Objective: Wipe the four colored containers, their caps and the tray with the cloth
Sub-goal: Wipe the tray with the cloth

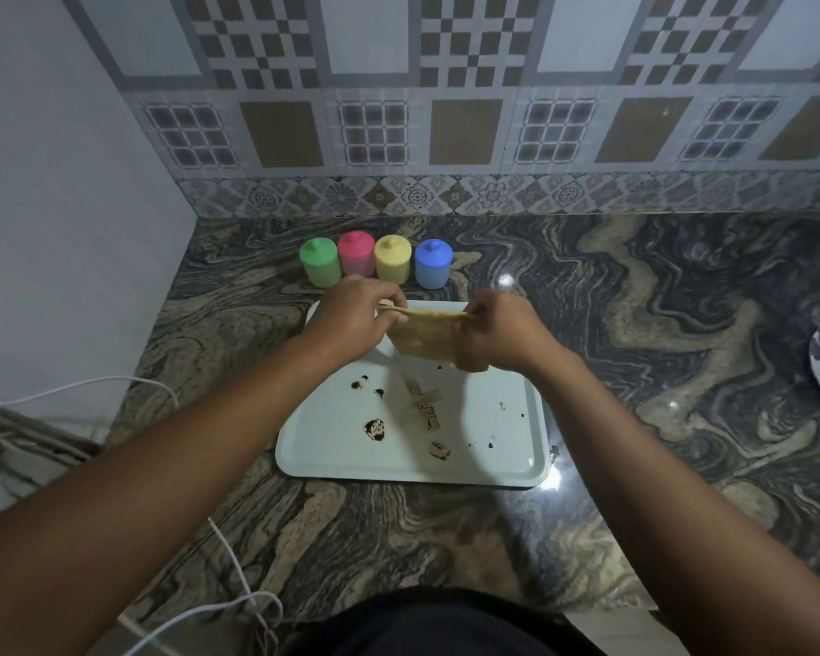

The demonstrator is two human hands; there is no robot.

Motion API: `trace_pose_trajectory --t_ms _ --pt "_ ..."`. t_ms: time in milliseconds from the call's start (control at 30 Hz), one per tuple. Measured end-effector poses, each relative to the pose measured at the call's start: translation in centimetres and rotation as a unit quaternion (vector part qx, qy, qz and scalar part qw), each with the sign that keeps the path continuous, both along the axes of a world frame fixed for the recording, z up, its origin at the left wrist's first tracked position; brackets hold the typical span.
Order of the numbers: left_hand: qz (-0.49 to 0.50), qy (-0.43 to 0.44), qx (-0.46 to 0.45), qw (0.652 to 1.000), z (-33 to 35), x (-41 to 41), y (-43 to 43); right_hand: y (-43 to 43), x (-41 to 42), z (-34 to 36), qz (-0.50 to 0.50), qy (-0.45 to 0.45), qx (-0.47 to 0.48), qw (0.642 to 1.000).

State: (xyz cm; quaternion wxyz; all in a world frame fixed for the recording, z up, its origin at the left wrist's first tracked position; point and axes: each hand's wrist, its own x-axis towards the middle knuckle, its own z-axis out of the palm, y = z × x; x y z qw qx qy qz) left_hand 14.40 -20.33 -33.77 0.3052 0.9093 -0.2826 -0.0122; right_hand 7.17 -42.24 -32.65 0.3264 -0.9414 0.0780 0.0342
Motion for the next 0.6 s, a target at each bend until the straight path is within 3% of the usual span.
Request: trace_pose_trajectory --t_ms 100,233,333,400,500,600 --pt "0.023 -0.012 -0.003 1.000 0.1 1.4 -1.1 -0.5 1.7 -0.7 -0.009 -0.023 0.007 1.000" --pt "0.049 -0.075 -0.027 0.996 0.4 3.1 -2.4 -1.0 3.3 -1.3 0.004 -0.136 -0.005 0.991" --pt "0.044 -0.072 -0.039 0.996 -1.0 3.4 -2.5 -1.1 3.4 -3.1 0.011 -0.183 -0.025 0.983" --pt "0.024 -0.043 -0.019 0.999 -3.2 2.9 -1.9 -1.1 3.0 -5.0 0.043 -0.152 -0.061 0.986" --pt "0.004 0.049 0.050 0.998 -6.1 0.7 -0.5 -1.0 1.6 -7.3 0.103 -0.006 -0.138 0.985" --pt "0.005 -0.002 0.046 0.999 -7.8 -1.0 2.2 -0.7 0.4 -8.1 0.156 0.079 -0.208 0.962"
